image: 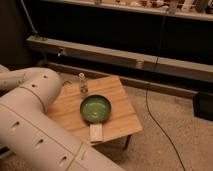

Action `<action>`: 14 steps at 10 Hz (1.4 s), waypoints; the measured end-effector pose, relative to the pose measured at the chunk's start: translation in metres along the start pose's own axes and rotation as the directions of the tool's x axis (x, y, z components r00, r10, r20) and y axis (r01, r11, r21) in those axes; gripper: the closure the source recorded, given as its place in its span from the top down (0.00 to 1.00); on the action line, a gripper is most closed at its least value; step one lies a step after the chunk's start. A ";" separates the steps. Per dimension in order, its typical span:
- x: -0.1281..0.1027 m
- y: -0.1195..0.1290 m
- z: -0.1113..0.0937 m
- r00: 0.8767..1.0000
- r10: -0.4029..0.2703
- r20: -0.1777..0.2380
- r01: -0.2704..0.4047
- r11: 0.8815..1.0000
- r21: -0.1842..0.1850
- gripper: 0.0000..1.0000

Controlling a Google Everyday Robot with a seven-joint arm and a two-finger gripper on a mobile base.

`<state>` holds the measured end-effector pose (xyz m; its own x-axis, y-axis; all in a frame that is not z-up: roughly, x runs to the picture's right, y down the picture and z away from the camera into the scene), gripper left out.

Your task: Place the pepper in the ceramic cup

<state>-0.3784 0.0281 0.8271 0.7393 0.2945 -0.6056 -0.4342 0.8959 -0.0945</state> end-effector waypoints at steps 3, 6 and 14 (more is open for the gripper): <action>-0.004 -0.009 0.003 0.999 0.043 0.015 -0.043 0.999 0.009 0.80; -0.004 -0.007 0.003 0.999 0.042 0.015 -0.042 0.999 0.009 0.80; 0.040 -0.022 0.030 0.976 0.215 0.026 -0.209 0.966 -0.155 0.80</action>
